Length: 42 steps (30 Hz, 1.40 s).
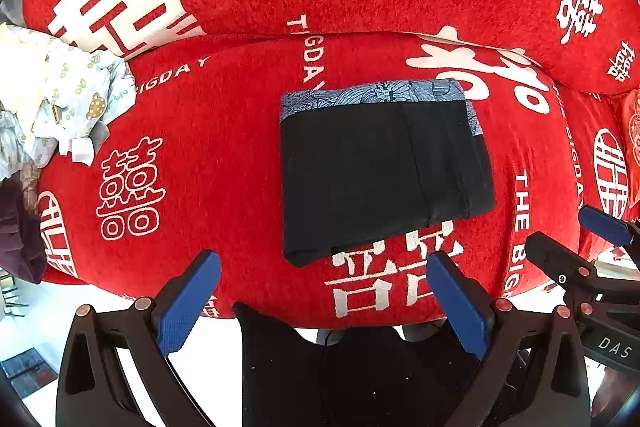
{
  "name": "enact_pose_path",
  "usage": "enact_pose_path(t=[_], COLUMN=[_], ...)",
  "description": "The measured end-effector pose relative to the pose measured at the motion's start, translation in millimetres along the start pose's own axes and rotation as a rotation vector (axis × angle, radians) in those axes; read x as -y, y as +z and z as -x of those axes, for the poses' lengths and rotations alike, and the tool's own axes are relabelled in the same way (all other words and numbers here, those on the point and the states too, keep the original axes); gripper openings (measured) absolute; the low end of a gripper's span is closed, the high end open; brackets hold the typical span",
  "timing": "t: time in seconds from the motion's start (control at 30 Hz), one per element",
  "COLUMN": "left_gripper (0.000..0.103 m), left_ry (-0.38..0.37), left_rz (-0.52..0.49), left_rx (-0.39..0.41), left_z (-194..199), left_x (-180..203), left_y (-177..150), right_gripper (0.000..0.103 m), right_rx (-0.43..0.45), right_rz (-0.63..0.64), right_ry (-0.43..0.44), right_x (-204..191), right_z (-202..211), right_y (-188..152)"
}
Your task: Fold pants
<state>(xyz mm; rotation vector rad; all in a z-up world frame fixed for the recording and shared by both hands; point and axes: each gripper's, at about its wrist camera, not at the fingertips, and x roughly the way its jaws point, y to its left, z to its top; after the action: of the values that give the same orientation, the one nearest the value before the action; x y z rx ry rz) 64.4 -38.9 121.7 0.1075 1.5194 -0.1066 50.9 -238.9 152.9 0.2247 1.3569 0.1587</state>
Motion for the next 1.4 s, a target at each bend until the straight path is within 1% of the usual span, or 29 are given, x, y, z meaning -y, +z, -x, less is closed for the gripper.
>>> enact_pose_path(t=[0.9, 1.4], left_gripper=[0.103, 0.103], left_ry=[-0.002, -0.011], left_rz=[-0.002, -0.014], left_rx=[-0.01, 0.0], left_z=[-2.8, -0.9], left_x=[5.6, 5.7], left_y=[1.1, 5.0], right_gripper=[0.089, 0.089], right_rx=[0.001, 0.001], right_rz=[-0.009, -0.003], right_ry=[-0.013, -0.027], right_x=[3.4, 0.7], right_z=[0.1, 1.5], right_y=[2.3, 5.8])
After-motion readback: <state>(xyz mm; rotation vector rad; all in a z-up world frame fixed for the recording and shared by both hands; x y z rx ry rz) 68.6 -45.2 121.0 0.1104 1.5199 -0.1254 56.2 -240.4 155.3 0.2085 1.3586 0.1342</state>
